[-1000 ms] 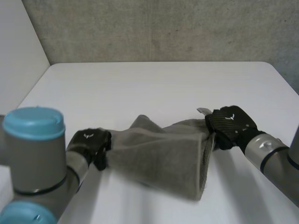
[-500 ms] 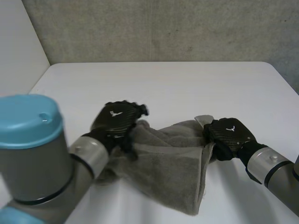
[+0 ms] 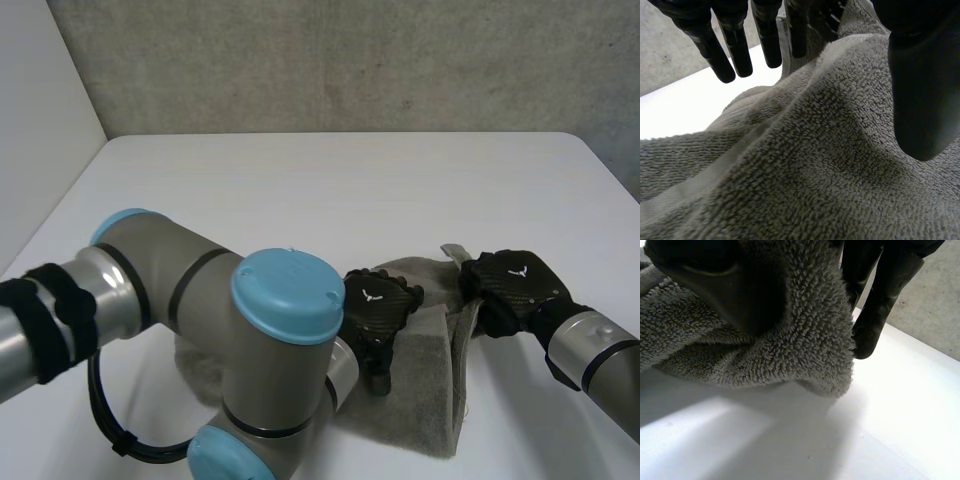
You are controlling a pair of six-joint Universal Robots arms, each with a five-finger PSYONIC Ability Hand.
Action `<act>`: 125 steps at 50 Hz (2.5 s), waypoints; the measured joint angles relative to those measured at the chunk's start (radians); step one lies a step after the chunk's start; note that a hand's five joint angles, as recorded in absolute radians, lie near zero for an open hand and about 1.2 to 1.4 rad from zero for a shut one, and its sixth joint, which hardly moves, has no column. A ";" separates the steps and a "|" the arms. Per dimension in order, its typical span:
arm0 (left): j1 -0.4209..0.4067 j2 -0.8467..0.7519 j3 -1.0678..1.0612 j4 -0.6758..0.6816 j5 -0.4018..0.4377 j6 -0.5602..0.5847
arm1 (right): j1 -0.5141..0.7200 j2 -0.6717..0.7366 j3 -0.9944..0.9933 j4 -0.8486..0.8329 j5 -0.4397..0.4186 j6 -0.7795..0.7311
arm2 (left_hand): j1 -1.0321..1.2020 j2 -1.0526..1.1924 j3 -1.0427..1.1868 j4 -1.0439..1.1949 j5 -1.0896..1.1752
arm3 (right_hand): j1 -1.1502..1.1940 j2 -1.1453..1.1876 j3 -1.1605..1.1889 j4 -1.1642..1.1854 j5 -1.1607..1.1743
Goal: Fold the towel.
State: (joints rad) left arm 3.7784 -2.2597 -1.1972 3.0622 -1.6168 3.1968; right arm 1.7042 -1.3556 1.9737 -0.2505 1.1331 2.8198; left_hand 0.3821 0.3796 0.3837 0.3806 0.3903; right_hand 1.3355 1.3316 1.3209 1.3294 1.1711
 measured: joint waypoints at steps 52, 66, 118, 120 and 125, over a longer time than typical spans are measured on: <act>0.518 0.302 0.163 0.158 -0.150 -0.293 | 0.133 0.020 -0.621 -0.091 0.224 0.227 | 1.062 1.127 1.159 1.132 1.098 | 0.007 0.011 0.009 0.015 0.002; 0.548 0.339 -0.512 0.291 -0.058 -0.291 | 0.129 0.056 -0.200 -0.044 0.081 -0.022 | 1.055 1.040 1.042 1.037 1.054 | 0.007 0.011 0.009 0.015 0.002; 0.394 0.223 -0.529 0.298 0.070 0.155 | 0.132 0.110 -0.047 -0.055 0.085 -0.159 | -0.069 -0.072 -0.086 -0.068 -0.112 | 0.007 0.011 0.009 0.018 0.002; 0.396 0.209 -0.519 0.303 0.043 0.156 | 0.132 0.110 -0.046 -0.055 0.085 -0.159 | -0.069 -0.072 -0.086 -0.068 -0.112 | 0.007 0.011 0.009 0.018 0.002; 0.411 0.190 -0.502 0.316 -0.035 0.158 | 0.131 0.110 -0.045 -0.055 0.085 -0.160 | -0.069 -0.072 -0.086 -0.068 -0.112 | 0.007 0.011 0.009 0.018 0.002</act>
State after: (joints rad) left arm 4.1893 -2.0696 -1.6989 3.3786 -1.6515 3.3545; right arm 1.8355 -1.2452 1.9283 -0.3052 1.2182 2.6601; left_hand 0.3133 0.3079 0.2975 0.3126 0.2784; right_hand 1.3425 1.3426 1.3297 1.3473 1.1735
